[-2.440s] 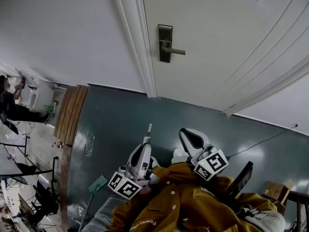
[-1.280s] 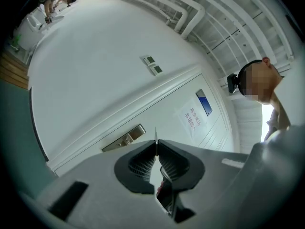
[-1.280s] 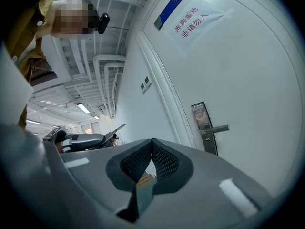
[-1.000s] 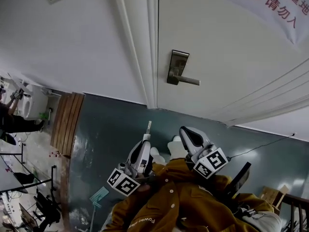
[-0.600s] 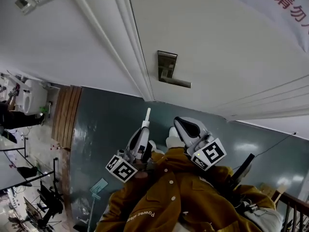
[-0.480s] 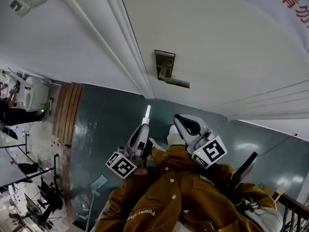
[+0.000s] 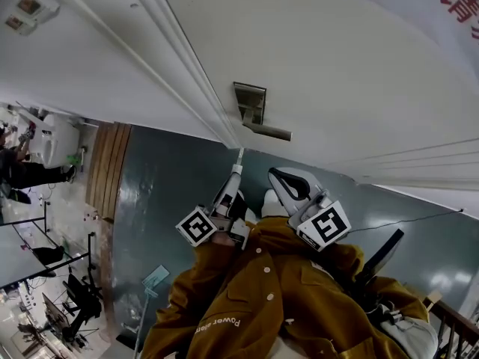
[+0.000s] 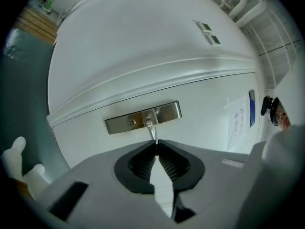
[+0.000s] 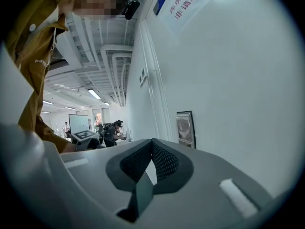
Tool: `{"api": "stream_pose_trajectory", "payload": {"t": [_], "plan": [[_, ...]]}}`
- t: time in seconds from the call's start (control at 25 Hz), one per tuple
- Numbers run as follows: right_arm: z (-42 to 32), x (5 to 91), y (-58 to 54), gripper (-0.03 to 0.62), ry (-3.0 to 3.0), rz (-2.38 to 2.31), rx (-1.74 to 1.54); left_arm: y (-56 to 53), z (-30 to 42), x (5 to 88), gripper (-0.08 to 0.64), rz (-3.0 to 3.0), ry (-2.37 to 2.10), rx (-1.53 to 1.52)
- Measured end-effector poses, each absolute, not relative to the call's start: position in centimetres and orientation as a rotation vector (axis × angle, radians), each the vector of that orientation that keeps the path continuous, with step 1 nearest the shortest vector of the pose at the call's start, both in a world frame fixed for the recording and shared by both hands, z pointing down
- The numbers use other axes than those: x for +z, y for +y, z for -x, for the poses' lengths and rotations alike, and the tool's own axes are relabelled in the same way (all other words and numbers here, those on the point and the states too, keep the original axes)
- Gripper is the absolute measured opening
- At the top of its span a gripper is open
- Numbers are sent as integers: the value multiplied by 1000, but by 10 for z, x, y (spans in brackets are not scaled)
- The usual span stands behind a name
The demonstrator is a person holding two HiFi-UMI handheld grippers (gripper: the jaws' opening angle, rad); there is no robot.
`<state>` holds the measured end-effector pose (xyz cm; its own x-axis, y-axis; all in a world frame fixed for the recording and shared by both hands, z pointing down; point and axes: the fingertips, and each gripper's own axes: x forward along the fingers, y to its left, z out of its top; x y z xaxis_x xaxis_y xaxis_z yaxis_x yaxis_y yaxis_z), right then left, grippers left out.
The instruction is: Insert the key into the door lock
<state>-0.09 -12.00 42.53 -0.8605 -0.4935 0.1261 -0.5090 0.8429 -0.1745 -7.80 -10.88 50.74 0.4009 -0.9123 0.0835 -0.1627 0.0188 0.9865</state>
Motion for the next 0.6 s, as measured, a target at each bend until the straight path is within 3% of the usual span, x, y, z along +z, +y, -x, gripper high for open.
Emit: {"api": "stream_pose_trajectory", "payload": {"t": [0.6], "plan": [[19, 435, -137, 6, -2884, -844, 233, -187, 80, 573, 23, -1435, -926, -756]]}}
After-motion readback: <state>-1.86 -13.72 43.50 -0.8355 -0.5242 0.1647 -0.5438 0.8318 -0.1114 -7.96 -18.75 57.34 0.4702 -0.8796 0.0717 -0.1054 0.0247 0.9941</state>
